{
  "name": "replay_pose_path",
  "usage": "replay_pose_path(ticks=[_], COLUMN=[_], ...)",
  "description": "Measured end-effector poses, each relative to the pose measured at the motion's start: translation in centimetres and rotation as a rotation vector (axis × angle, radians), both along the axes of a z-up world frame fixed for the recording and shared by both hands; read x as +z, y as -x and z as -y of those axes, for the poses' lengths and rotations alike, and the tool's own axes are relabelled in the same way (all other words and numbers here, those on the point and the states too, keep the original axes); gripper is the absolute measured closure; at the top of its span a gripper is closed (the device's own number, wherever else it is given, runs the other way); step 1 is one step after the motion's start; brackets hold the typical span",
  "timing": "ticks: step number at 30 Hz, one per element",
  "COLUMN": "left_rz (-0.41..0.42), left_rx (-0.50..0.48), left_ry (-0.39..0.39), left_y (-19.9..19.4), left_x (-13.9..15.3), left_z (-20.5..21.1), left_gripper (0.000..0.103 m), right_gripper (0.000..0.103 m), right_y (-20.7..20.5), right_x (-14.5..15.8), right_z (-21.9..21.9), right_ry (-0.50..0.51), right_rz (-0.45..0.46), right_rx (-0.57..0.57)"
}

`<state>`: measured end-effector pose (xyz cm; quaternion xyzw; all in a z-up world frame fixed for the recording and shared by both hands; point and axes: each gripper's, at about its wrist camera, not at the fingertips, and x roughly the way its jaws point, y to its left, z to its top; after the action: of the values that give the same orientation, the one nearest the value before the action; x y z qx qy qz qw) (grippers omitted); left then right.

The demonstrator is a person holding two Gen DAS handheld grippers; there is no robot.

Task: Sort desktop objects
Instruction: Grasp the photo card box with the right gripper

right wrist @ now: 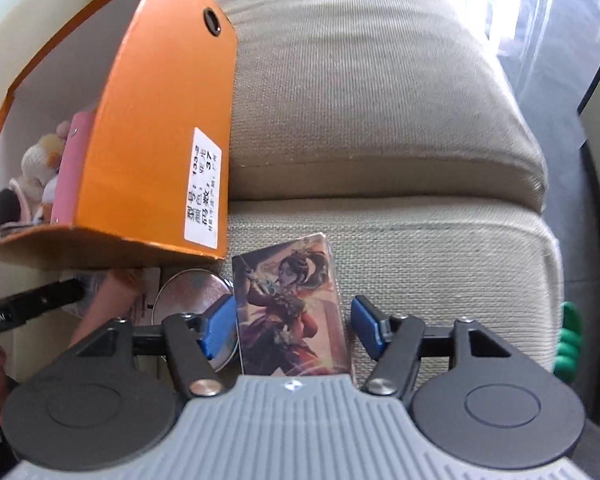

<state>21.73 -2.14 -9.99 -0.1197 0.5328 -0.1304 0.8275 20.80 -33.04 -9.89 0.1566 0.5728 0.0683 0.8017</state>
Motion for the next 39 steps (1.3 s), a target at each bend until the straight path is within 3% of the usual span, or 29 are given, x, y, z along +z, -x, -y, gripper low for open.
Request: replay_pose_path(ticks=[3,8,10,11,15,20,34,39], left_rz=[0.008,0.047,0.063,0.065,0.062,0.032,-0.061,0.008], left_rx=[-0.008,-0.017,-0.031,-0.047,-0.042,-0.015,-0.055,-0.125], left_ry=[0.004,-0.038,-0.045,-0.034,-0.029,0.018,0.015,-0.058], left_y=[0.1,0.5,1.0,1.2,1.4,1.7,5.3,5.4], left_x=[-0.2,-0.2,-0.1,-0.1,0.3,0.8,2.3,3.6], left_z=[0.2,1.4,1.7,1.8,1.0,-0.6,-2.9,-2.8], left_gripper=[0.016,0.016,0.023,0.033,0.044,0.052,0.059,0.061], right_gripper=[0.034,0.040,0.040,0.040,0.041,0.072,0.074,0.071], right_y=[0.1,0.9,1.2,1.1,1.8,3.1,4.2,4.0], right_x=[-0.3,-0.1,0.2,0.4,1.0,3.4,3.8,2.9], right_z=[0.4,0.6,0.2,0.2,-0.7,-1.0,-3.7,-3.0], right_ry=[-0.036,-0.062,-0.044,-0.034,-0.004,0.016,-0.020,-0.057], right_rz=[0.001,0.013,0.016,0.018,0.017,0.064,0.037,0.014], right_rx=[0.001,-0.011,-0.006,-0.003,0.014,0.034,0.101,0.057])
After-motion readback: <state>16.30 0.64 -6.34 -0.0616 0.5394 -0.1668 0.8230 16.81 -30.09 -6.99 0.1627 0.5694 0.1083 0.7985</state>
